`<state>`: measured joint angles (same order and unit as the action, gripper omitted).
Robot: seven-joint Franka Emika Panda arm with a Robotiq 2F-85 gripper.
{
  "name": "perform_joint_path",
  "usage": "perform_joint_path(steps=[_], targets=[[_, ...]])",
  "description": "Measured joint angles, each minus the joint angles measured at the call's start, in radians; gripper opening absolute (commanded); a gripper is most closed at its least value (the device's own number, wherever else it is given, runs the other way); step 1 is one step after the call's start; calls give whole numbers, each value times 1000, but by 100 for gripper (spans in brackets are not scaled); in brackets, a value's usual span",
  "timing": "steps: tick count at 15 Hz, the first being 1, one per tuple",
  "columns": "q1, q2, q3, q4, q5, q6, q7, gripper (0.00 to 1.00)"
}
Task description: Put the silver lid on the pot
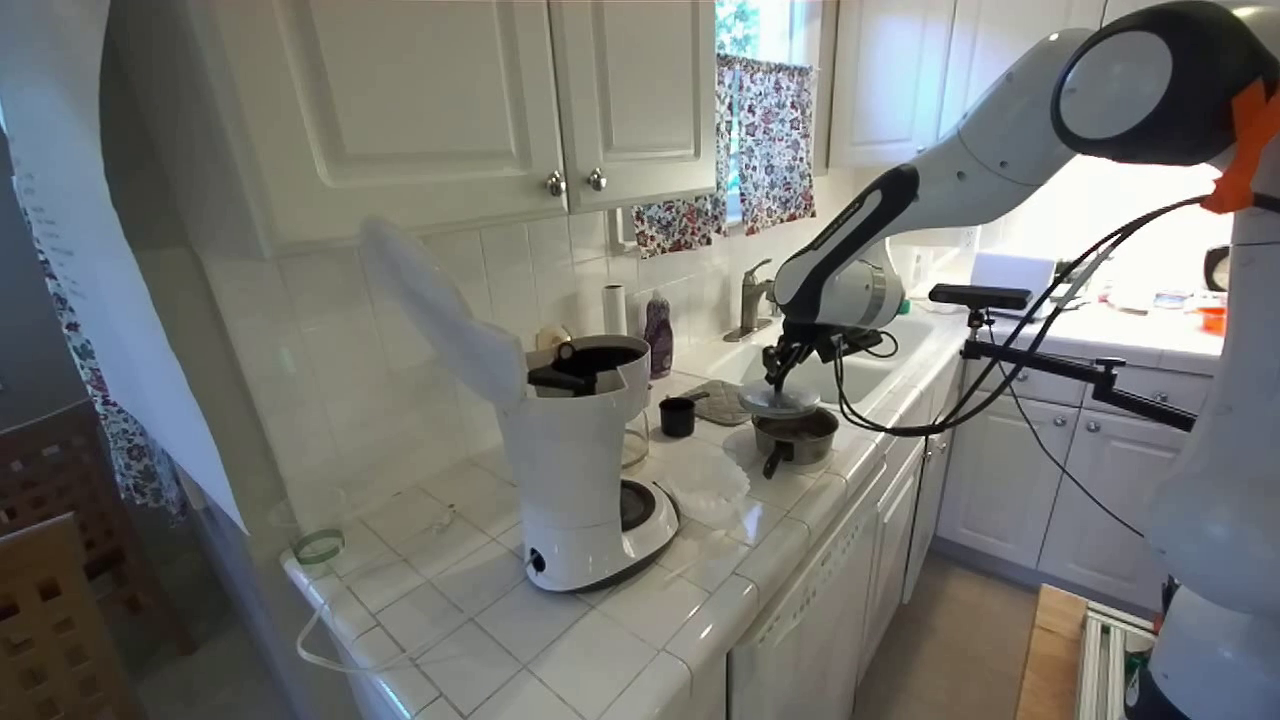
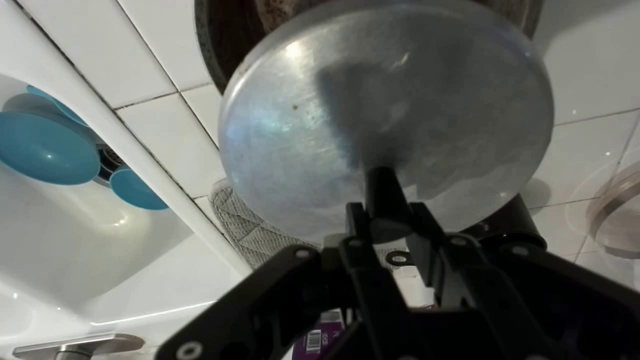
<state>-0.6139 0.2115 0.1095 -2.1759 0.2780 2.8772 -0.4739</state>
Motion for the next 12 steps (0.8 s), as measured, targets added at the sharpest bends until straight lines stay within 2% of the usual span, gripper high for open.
perform_joint_path(steps=[12], targets=[[-2, -34, 0, -85, 8, 31, 0, 6]])
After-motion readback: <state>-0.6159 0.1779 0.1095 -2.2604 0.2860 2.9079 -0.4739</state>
